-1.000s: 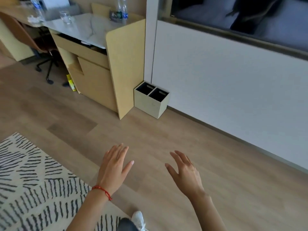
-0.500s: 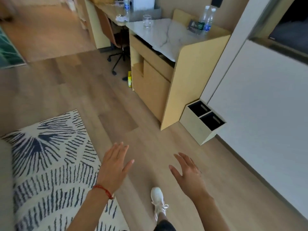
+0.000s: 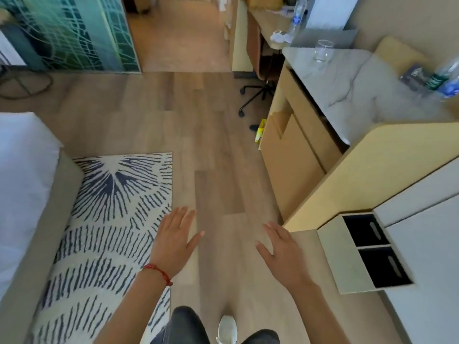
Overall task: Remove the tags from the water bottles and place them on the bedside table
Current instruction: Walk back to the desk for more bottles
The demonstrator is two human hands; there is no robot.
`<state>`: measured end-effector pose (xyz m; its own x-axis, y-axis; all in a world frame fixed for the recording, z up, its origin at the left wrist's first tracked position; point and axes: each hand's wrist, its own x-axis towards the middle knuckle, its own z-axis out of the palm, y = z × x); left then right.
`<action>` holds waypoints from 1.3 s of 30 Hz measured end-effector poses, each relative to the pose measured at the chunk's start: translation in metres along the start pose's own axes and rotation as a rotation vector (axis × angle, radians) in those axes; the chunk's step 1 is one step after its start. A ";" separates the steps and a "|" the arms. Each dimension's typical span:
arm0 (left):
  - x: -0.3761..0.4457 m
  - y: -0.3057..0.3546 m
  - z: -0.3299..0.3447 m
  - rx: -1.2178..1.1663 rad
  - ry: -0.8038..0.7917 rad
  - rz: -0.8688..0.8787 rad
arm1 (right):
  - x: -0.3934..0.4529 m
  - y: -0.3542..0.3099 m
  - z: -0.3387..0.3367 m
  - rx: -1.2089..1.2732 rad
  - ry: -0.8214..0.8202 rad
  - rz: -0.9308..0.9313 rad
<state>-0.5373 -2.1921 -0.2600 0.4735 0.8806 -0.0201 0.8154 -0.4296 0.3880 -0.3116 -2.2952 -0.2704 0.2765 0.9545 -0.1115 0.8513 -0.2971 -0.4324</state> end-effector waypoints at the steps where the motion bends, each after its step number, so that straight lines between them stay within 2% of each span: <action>1: 0.009 -0.002 0.000 -0.005 0.003 -0.020 | 0.015 0.002 -0.001 0.007 -0.011 -0.008; 11: 0.142 -0.065 0.002 0.021 0.006 -0.164 | 0.187 -0.020 0.014 0.037 -0.089 -0.096; 25: 0.411 -0.175 -0.060 0.024 0.001 -0.105 | 0.465 -0.102 0.001 0.048 -0.085 -0.069; 30: 0.489 -0.196 -0.061 0.019 -0.061 -0.128 | 0.550 -0.108 0.004 0.050 -0.116 -0.049; 39: 0.679 -0.226 -0.077 0.012 -0.014 -0.113 | 0.752 -0.103 -0.003 0.049 -0.099 -0.083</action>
<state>-0.4257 -1.4817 -0.2901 0.3827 0.9207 -0.0763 0.8677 -0.3298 0.3718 -0.1907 -1.5470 -0.3071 0.1591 0.9742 -0.1602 0.8461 -0.2182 -0.4863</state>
